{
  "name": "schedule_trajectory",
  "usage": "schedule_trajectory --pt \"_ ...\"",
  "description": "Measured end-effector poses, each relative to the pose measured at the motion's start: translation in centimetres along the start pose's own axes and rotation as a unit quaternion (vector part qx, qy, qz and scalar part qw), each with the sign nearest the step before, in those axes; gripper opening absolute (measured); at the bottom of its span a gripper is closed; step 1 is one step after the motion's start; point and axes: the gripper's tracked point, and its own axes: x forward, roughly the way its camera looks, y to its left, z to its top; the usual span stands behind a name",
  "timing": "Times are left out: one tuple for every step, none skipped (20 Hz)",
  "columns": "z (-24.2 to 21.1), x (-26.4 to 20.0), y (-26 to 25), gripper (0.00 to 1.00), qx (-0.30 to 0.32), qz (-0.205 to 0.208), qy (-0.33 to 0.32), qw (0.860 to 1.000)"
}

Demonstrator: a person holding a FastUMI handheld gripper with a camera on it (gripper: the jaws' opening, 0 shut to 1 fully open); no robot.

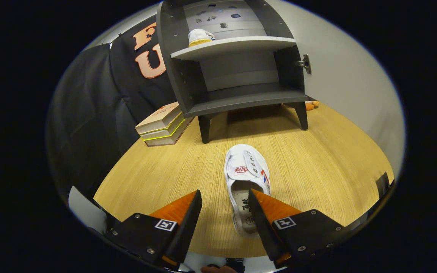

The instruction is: Open the shoe cabinet door, grab the shoes and put them into the shoe cabinet, then close the shoe cabinet door.

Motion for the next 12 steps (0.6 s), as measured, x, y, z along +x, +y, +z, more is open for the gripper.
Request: schedule_trajectory --pt "-0.2 0.6 0.1 0.78 -0.001 0.006 0.002 1.000" --pt "-0.1 1.2 0.3 0.77 0.000 0.012 -0.001 1.000" --pt "-0.1 2.0 0.5 0.76 0.001 0.018 -0.002 1.000" --pt "0.0 2.7 0.7 0.73 0.001 0.022 -0.003 1.000" --pt "0.0 3.4 0.8 0.71 -0.002 0.024 -0.004 1.000" --pt "0.0 4.0 1.0 0.66 -0.006 0.026 -0.006 1.000" --pt "0.0 4.7 1.1 0.63 -0.011 0.026 -0.006 1.000" --pt "0.1 5.2 1.0 0.56 -0.013 0.025 -0.008 1.000" --pt "0.4 5.6 1.0 0.53 -0.013 0.024 -0.011 1.000" --pt "0.6 6.0 0.8 0.48 -0.012 0.021 -0.014 1.000" --pt "0.8 6.3 0.5 0.44 -0.013 0.019 -0.016 1.000" --pt "0.9 6.5 0.2 0.36 -0.014 0.015 -0.016 1.000"
